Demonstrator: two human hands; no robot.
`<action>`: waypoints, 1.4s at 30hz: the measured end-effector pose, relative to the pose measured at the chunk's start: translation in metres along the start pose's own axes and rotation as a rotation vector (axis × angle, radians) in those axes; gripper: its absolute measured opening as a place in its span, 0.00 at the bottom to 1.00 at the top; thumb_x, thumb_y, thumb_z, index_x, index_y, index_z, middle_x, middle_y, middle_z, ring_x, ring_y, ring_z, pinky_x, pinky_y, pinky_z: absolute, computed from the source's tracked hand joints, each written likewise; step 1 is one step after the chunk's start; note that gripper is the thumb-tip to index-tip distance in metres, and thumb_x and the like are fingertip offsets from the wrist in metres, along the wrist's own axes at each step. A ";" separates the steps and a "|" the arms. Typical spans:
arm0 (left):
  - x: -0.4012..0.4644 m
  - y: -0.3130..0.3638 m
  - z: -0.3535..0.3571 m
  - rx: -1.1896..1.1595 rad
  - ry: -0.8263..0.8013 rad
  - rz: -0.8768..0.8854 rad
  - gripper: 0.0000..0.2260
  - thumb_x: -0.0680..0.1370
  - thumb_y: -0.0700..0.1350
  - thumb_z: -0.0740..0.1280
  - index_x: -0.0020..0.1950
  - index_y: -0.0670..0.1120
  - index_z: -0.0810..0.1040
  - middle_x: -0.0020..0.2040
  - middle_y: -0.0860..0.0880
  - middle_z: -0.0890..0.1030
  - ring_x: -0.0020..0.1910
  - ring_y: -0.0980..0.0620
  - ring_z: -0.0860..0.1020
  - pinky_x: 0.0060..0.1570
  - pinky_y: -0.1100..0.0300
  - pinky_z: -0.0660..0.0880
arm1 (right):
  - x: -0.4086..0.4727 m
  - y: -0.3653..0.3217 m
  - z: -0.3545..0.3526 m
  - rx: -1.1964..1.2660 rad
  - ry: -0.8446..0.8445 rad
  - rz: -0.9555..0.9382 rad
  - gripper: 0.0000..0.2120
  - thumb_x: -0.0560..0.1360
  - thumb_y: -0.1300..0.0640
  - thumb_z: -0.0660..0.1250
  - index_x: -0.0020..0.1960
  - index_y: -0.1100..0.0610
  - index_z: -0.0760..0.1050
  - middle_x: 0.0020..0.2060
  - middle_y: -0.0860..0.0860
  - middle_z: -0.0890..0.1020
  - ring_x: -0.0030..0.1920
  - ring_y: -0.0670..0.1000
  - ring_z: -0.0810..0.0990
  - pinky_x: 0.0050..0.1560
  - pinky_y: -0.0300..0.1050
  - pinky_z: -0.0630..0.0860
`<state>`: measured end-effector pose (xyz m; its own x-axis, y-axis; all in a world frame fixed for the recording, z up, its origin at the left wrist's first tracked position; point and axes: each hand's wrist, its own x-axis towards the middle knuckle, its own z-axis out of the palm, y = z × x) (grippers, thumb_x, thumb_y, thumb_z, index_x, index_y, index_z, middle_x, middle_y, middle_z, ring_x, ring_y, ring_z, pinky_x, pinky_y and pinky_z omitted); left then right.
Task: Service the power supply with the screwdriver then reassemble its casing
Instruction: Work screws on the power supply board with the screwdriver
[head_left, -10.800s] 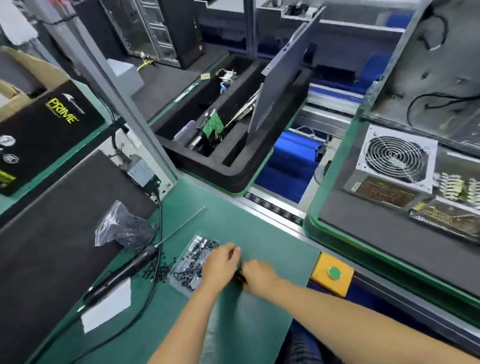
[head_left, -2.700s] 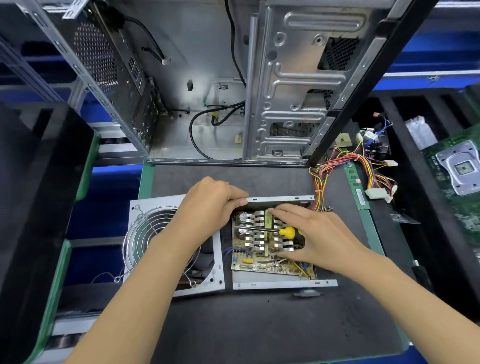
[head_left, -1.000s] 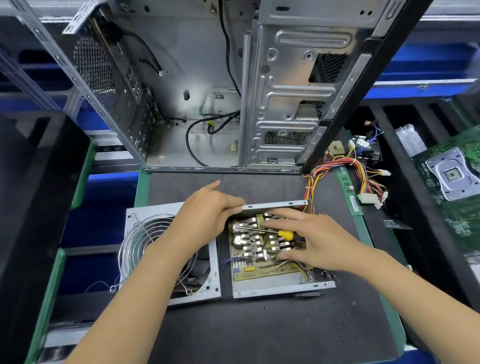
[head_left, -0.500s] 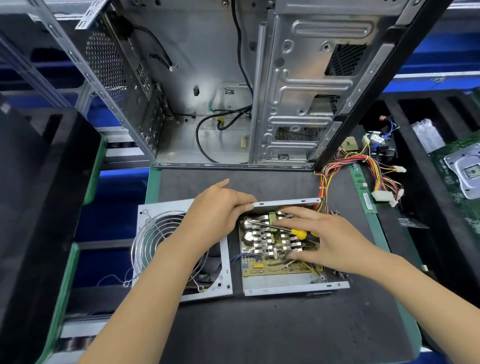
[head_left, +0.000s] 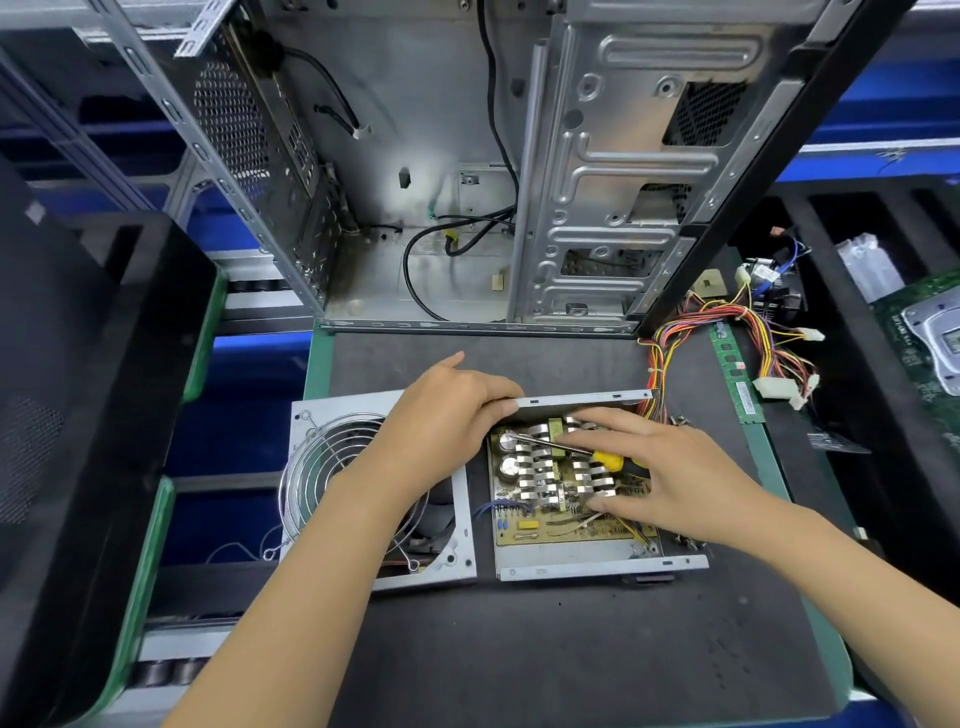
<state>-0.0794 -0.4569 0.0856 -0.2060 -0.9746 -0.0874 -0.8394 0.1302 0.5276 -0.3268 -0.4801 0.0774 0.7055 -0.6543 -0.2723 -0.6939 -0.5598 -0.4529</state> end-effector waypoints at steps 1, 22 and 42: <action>-0.001 0.000 0.000 -0.003 -0.014 0.009 0.10 0.81 0.50 0.64 0.59 0.50 0.81 0.48 0.52 0.85 0.51 0.52 0.80 0.75 0.61 0.49 | -0.001 -0.001 0.000 -0.004 -0.001 -0.002 0.29 0.69 0.37 0.68 0.66 0.27 0.60 0.64 0.22 0.54 0.34 0.35 0.75 0.49 0.45 0.75; 0.005 0.009 0.007 0.211 -0.117 -0.004 0.27 0.72 0.59 0.72 0.69 0.56 0.71 0.65 0.58 0.76 0.66 0.57 0.71 0.76 0.54 0.46 | -0.076 0.079 0.008 0.369 0.191 0.263 0.06 0.68 0.57 0.76 0.36 0.48 0.80 0.37 0.44 0.78 0.37 0.46 0.77 0.35 0.42 0.72; -0.021 0.071 0.017 -0.267 0.269 0.150 0.04 0.75 0.45 0.73 0.48 0.46 0.82 0.43 0.56 0.78 0.42 0.63 0.72 0.47 0.56 0.72 | -0.058 0.030 -0.026 0.912 0.308 0.225 0.04 0.70 0.57 0.74 0.41 0.52 0.79 0.38 0.56 0.84 0.20 0.47 0.63 0.21 0.34 0.62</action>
<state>-0.1432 -0.4246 0.1109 -0.1476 -0.9659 0.2127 -0.6427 0.2571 0.7217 -0.3920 -0.4723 0.1014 0.4125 -0.8737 -0.2580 -0.3390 0.1156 -0.9337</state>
